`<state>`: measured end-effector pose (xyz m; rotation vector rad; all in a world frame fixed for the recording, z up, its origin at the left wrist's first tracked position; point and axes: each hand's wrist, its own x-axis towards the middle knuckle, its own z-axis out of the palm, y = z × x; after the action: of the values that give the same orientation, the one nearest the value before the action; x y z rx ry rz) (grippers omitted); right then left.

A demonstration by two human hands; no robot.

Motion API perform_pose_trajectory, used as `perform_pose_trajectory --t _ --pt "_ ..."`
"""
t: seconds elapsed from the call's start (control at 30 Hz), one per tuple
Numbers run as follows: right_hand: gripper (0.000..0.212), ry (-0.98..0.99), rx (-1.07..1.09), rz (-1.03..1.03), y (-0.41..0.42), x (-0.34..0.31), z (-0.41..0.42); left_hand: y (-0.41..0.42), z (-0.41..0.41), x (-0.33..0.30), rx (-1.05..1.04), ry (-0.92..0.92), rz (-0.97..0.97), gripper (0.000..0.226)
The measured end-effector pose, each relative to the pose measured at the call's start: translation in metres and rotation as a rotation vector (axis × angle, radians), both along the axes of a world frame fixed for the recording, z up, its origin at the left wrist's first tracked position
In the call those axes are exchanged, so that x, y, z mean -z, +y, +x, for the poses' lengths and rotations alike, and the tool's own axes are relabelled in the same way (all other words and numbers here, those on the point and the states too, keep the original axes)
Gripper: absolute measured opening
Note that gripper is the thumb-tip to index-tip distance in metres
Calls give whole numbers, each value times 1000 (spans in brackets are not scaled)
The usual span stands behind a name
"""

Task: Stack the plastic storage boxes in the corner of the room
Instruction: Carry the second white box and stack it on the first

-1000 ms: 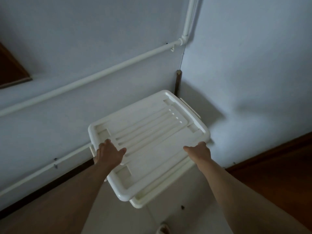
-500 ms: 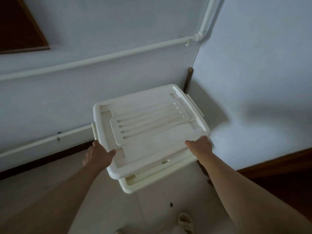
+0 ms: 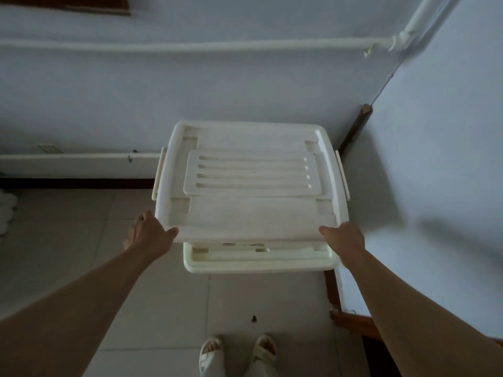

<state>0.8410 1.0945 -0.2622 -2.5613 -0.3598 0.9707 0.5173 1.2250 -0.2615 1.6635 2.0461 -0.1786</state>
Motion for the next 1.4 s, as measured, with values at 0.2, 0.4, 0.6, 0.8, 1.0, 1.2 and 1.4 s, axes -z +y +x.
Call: perform_pose_trajectory --t 0.2,0.4,0.6,0.8,1.0,1.2,1.4 --pt "51 -116 -74 -61 1 4 2 3 5 21 -53 -2 23 74" --pt "65 -167 -93 -72 16 28 25 31 8 43 -173 -17 67 75" --pt "68 -231 -114 39 42 73 57 62 13 79 -217 -110 131 71" --pt "62 -298 -46 86 52 105 78 71 13 99 -324 -124 186 69" --pt "62 -351 -26 82 55 102 80 70 15 99 -368 -166 253 72" --pt "63 -383 -71 69 50 81 90 63 25 85 -420 -257 296 68" --pt "65 -424 -54 53 37 63 97 49 35 80 -408 -290 274 66"
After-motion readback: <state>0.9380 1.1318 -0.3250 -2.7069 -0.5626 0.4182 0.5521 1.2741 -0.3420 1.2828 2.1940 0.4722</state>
